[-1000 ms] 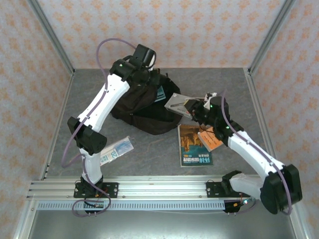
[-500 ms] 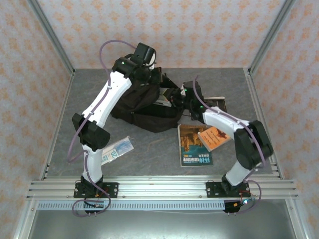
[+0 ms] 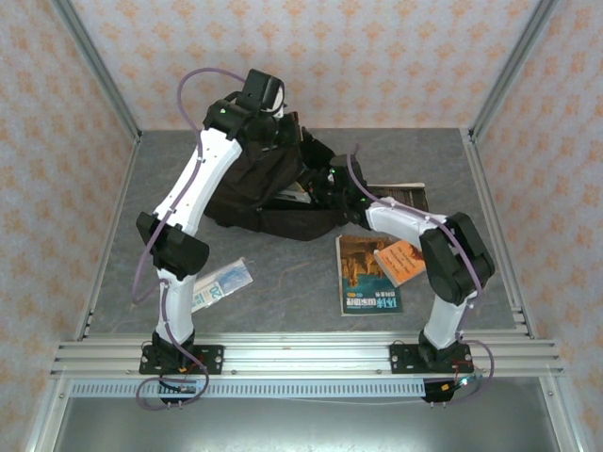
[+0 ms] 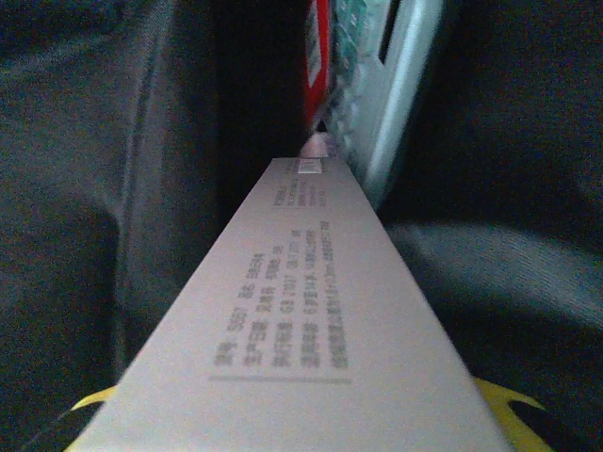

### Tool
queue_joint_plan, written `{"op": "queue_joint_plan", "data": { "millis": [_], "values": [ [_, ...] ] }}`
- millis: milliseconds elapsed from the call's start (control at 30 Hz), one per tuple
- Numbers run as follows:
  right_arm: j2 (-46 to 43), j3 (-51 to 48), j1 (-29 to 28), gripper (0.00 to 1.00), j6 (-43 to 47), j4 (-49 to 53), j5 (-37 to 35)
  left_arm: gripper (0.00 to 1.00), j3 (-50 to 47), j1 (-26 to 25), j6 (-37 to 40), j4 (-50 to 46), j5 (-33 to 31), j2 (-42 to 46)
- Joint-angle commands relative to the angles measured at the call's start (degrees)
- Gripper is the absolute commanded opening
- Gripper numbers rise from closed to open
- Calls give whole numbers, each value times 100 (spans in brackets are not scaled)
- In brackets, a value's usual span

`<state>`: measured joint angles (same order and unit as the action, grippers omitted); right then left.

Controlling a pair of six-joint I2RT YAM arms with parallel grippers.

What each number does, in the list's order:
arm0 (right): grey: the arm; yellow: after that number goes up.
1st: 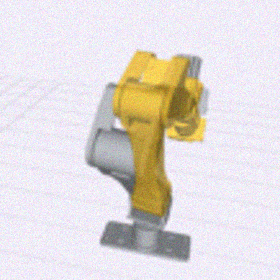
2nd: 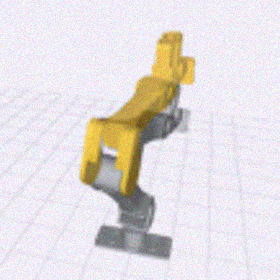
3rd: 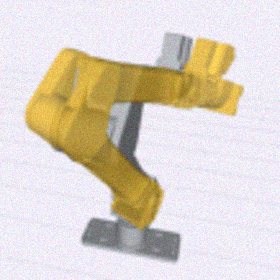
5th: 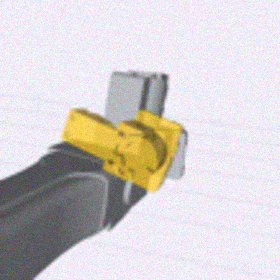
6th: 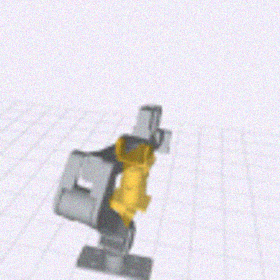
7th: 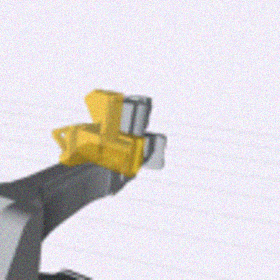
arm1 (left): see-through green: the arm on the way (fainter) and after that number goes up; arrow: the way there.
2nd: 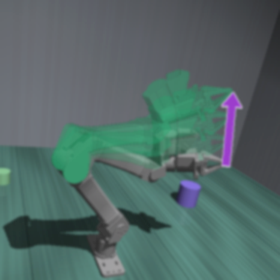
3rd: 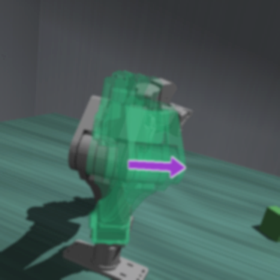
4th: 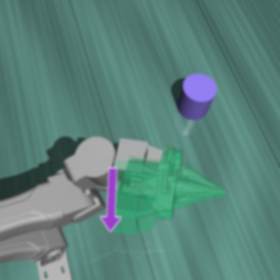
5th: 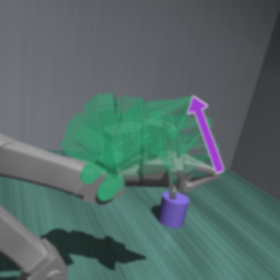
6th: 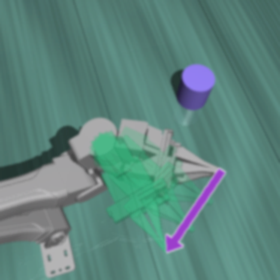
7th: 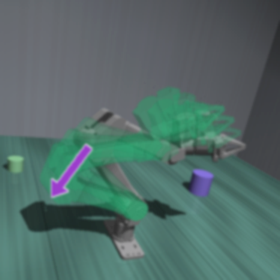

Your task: Pack the student bag

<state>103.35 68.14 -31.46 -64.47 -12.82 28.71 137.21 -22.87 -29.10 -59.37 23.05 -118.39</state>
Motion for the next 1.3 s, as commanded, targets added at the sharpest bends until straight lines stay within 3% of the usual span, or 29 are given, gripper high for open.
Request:
{"op": "queue_joint_plan", "data": {
  "millis": [0,167,367,467,567,633,800,1033,1267],
  "values": [
    [352,552,-74,34,65,-85,-13,0,298,20,-118,593,601,182],
    [1078,1429,-205,34,40,57,22,0,268,42,-116,610,738,193],
    [2249,2934,-228,43,247,747,136,0,176,78,-276,683,809,325],
    [2786,3864,-240,53,559,1416,253,0,175,124,-265,666,807,341],
    [2922,4236,-237,76,844,1783,297,0,69,199,-211,656,724,383],
    [2736,4198,-255,87,1218,1944,279,0,-36,260,-184,664,662,395],
    [1877,3636,-255,99,2200,2590,-389,0,-197,433,-224,725,637,338],
    [846,2314,-230,99,2903,2354,-962,0,-278,578,-330,781,657,186],
    [-118,1607,-158,96,3220,2359,-1463,0,-309,600,-326,820,683,62]
  ]
}}
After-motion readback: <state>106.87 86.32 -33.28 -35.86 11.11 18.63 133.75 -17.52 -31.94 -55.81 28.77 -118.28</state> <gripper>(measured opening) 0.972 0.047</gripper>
